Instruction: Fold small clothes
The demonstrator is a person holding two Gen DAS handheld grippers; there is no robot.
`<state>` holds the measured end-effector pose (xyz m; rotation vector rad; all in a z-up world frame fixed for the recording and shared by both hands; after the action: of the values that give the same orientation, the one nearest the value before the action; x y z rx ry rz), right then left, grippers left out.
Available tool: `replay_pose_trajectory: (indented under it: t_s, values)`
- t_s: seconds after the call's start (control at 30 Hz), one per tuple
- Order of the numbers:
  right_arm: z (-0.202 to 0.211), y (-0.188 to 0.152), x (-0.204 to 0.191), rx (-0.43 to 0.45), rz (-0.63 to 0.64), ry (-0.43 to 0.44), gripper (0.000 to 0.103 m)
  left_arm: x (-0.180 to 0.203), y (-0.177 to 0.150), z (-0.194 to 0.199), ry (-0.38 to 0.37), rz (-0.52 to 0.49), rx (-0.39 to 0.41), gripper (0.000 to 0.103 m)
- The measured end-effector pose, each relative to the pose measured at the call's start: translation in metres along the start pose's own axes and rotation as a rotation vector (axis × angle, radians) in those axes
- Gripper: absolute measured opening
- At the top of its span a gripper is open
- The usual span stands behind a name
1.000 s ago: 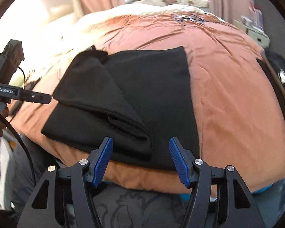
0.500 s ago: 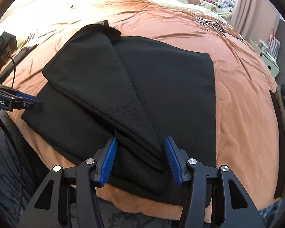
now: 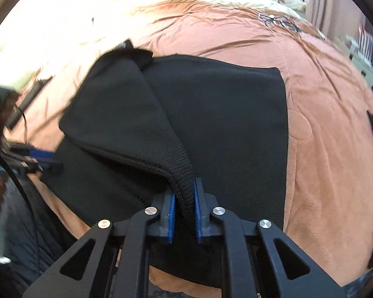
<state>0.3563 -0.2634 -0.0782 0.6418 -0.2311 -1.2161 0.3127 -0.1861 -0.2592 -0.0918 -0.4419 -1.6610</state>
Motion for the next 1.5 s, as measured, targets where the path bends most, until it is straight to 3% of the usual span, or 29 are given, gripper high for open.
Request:
replay_pose_trajectory:
  t_s: [0.2,0.63,0.9,1.17,1.27,1.33,1.5]
  values:
    - [0.008,-0.003,0.028,0.022,-0.136,0.108,0.007,0.005,0.004,0.0,0.01,-0.012,-0.019,0.052]
    - [0.029,-0.029,0.073,0.04,-0.247,0.128,0.006,0.028,0.019,0.009,0.016,-0.049,-0.005,0.052]
    - [0.028,-0.043,0.081,0.037,-0.261,0.122,0.006,0.023,0.022,-0.005,0.052,-0.021,-0.01,0.052]
    - [0.02,-0.041,0.08,0.014,-0.237,0.091,0.008,0.013,0.023,-0.008,0.04,0.0,-0.018,0.052]
    - [0.025,-0.039,0.074,-0.01,-0.19,0.009,0.03,0.012,0.021,-0.011,0.038,-0.002,-0.016,0.052]
    - [0.033,-0.036,0.066,-0.002,-0.138,-0.053,0.066,0.01,0.02,-0.011,0.027,0.002,-0.011,0.052]
    - [0.045,-0.024,0.032,0.009,-0.001,-0.115,0.069,0.006,0.019,-0.011,-0.005,0.012,0.003,0.052]
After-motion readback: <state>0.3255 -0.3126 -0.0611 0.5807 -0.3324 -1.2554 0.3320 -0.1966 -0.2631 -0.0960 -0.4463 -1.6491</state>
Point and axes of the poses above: each gripper's, at about its wrist camera, not at the fingertips, and z roughly against the way its jaws point, x to its right, y to its top, the point moved 4 cm from there along -z, roughly the way its jaws point, and after that the axes turned 1 degree about z, right-handed, at the moved point
